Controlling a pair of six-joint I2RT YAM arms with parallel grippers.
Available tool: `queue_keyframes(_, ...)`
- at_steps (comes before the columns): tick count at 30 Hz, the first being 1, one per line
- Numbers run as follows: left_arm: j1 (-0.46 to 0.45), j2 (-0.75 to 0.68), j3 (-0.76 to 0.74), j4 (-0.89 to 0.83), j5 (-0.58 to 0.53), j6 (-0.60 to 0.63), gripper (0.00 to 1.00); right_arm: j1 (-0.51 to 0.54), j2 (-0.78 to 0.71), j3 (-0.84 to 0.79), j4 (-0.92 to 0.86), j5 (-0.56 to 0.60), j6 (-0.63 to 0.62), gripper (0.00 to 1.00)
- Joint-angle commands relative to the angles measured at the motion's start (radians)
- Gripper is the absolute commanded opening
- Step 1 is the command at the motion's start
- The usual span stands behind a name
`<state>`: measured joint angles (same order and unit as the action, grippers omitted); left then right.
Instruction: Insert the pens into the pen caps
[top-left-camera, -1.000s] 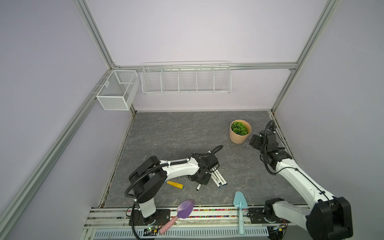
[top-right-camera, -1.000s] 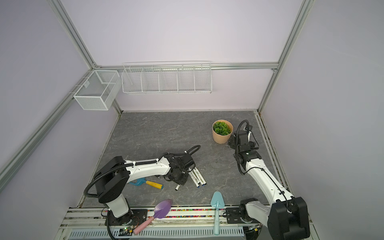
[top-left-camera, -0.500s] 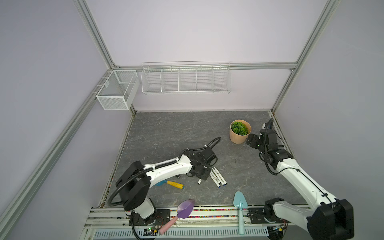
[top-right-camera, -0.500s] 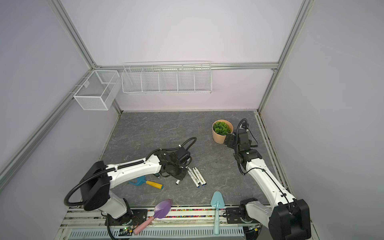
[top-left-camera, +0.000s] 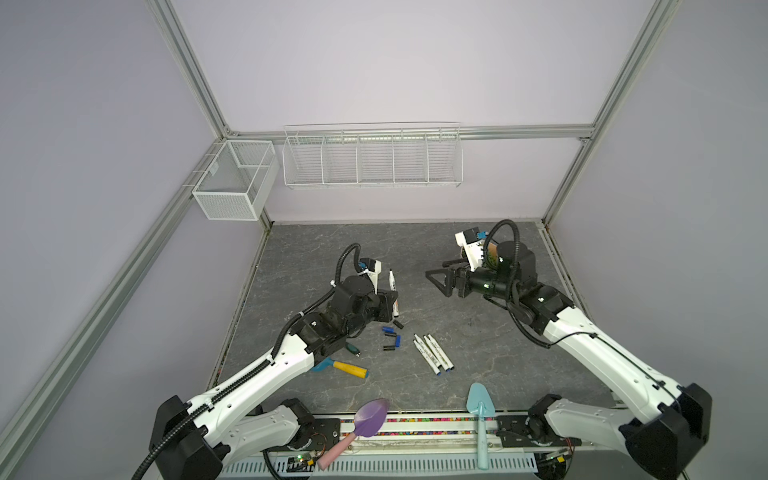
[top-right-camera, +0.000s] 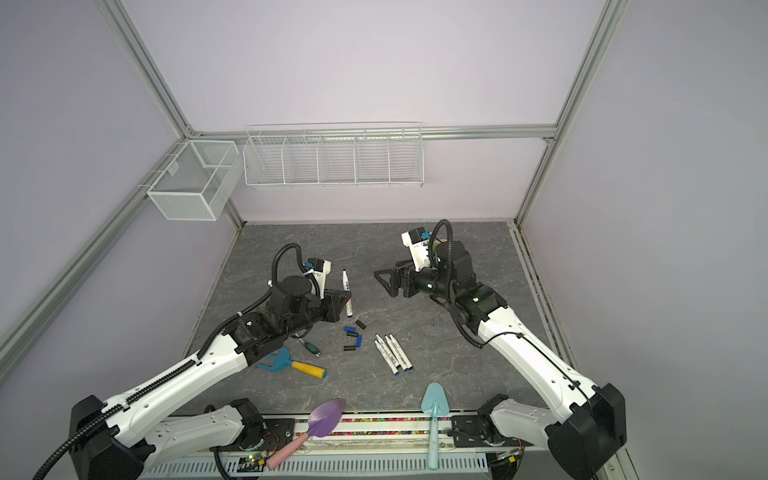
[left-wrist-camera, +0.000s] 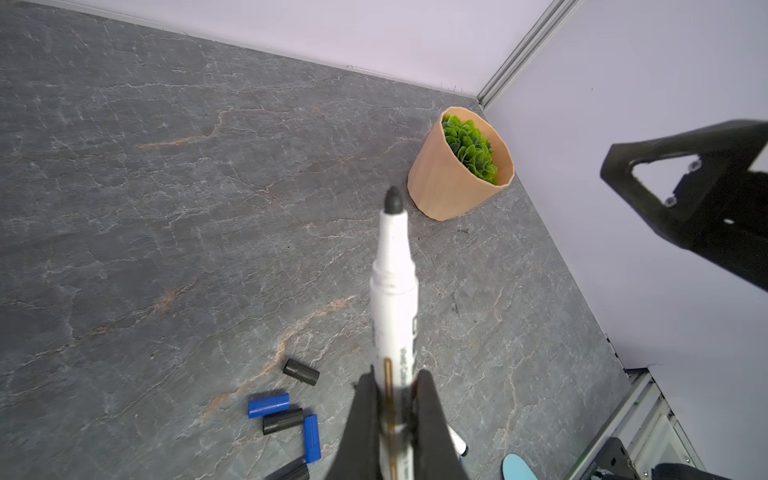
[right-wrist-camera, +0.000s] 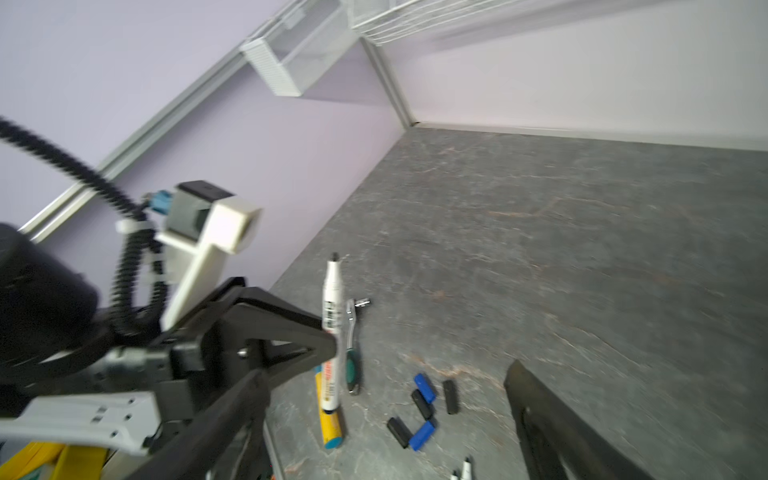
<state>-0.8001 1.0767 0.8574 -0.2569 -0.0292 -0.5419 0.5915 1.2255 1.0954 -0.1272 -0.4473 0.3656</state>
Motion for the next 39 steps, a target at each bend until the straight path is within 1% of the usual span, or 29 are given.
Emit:
queue_keyframes(1, 0.003, -0.024, -0.020, 0.073, -0.008, -0.016, 0.00, 0.058, 0.078, 0.062, -0.011, -0.155, -0.038, 0.90)
queue_keyframes(3, 0.003, -0.033, -0.031, 0.100, -0.004, -0.015, 0.00, 0.086, 0.124, 0.091, -0.026, -0.142, -0.031, 0.89)
queue_keyframes(7, 0.002, -0.040, -0.042, 0.129, 0.008, -0.006, 0.00, 0.105, 0.193, 0.112, 0.014, -0.117, 0.008, 0.85)
queue_keyframes(15, -0.002, -0.039, -0.049, 0.138, 0.046, -0.020, 0.00, 0.121, 0.287, 0.178, 0.035, -0.118, 0.034, 0.69)
queue_keyframes(16, -0.003, -0.040, -0.049, 0.137, 0.047, -0.019, 0.00, 0.121, 0.294, 0.184, 0.036, -0.119, 0.035, 0.65)
queue_keyframes(20, -0.011, -0.047, -0.054, 0.135, 0.052, -0.020, 0.00, 0.120, 0.316, 0.195, 0.054, -0.110, 0.063, 0.56)
queue_keyframes(25, -0.013, -0.069, -0.055, 0.127, 0.030, -0.016, 0.00, 0.123, 0.359, 0.218, 0.053, -0.145, 0.094, 0.37)
queue_keyframes(27, -0.012, -0.077, -0.055, 0.125, 0.026, -0.011, 0.00, 0.126, 0.364, 0.215, 0.056, -0.152, 0.099, 0.33)
queue_keyframes(29, -0.011, -0.080, -0.054, 0.118, 0.018, -0.005, 0.00, 0.128, 0.364, 0.208, 0.061, -0.151, 0.105, 0.25)
queue_keyframes(31, -0.013, -0.081, -0.054, 0.116, 0.015, 0.000, 0.00, 0.127, 0.362, 0.205, 0.061, -0.151, 0.104, 0.15)
queue_keyframes(33, -0.012, -0.078, -0.054, 0.119, 0.024, 0.006, 0.00, 0.125, 0.356, 0.204, 0.062, -0.148, 0.105, 0.09)
queue_keyframes(35, -0.012, -0.073, -0.054, 0.117, 0.029, 0.002, 0.00, 0.124, 0.352, 0.203, 0.064, -0.152, 0.108, 0.07)
queue_keyframes(37, -0.012, -0.066, -0.055, 0.121, 0.038, -0.003, 0.30, 0.117, 0.344, 0.202, 0.071, -0.156, 0.119, 0.07)
queue_keyframes(39, -0.012, -0.065, -0.057, 0.122, 0.039, -0.004, 0.48, 0.106, 0.335, 0.199, 0.089, -0.164, 0.138, 0.07)
